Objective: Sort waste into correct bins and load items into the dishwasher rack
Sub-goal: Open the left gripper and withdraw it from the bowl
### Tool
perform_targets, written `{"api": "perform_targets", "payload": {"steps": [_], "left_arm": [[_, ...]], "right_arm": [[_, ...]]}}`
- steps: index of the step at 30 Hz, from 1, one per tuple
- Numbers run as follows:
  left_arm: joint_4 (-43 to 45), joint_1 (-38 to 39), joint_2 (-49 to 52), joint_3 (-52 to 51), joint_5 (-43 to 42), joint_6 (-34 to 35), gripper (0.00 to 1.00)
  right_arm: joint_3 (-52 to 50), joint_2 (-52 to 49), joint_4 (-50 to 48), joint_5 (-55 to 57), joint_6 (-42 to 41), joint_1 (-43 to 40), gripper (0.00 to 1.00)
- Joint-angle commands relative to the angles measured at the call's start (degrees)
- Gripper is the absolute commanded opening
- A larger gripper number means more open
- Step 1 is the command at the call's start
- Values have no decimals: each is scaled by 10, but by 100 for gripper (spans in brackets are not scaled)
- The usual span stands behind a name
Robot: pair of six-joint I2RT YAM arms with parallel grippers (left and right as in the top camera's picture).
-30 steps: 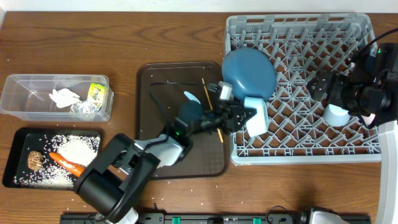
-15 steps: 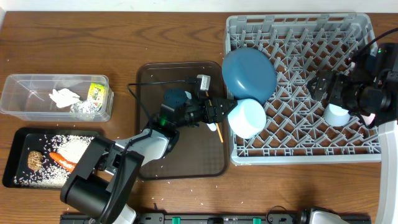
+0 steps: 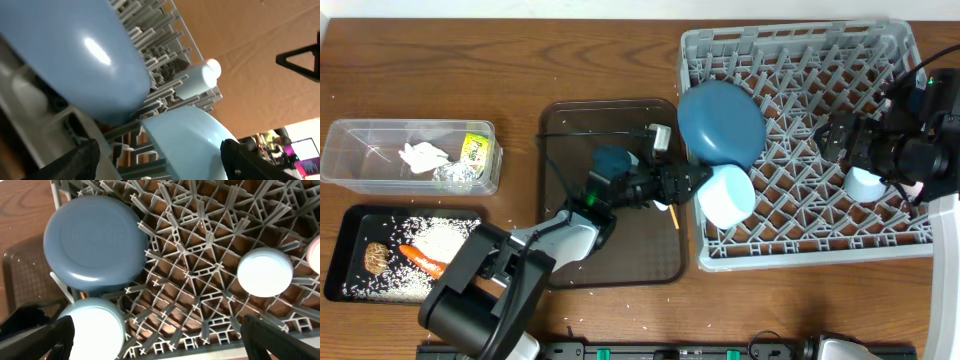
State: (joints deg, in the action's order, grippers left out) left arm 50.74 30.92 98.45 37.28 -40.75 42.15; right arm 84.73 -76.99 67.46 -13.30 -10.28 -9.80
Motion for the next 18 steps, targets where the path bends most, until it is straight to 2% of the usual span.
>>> {"api": "perform_targets", "payload": {"steps": [1,8,11,18], "left_arm": [[-10,23,-2,-1,-2,-20,78],[-26,27,-26,-1,45,-20,78],[-70,27,-59,0,95,-21,83],[-196,28,-124,3,172,-48,84]], "right_arm": [[2,-2,-2,0,-8,5,99],[2,-2,-3,0,-8,5,99],[2,-2,-3,0,-8,5,99],[2,-2,-8,0,-8,5,99]]}}
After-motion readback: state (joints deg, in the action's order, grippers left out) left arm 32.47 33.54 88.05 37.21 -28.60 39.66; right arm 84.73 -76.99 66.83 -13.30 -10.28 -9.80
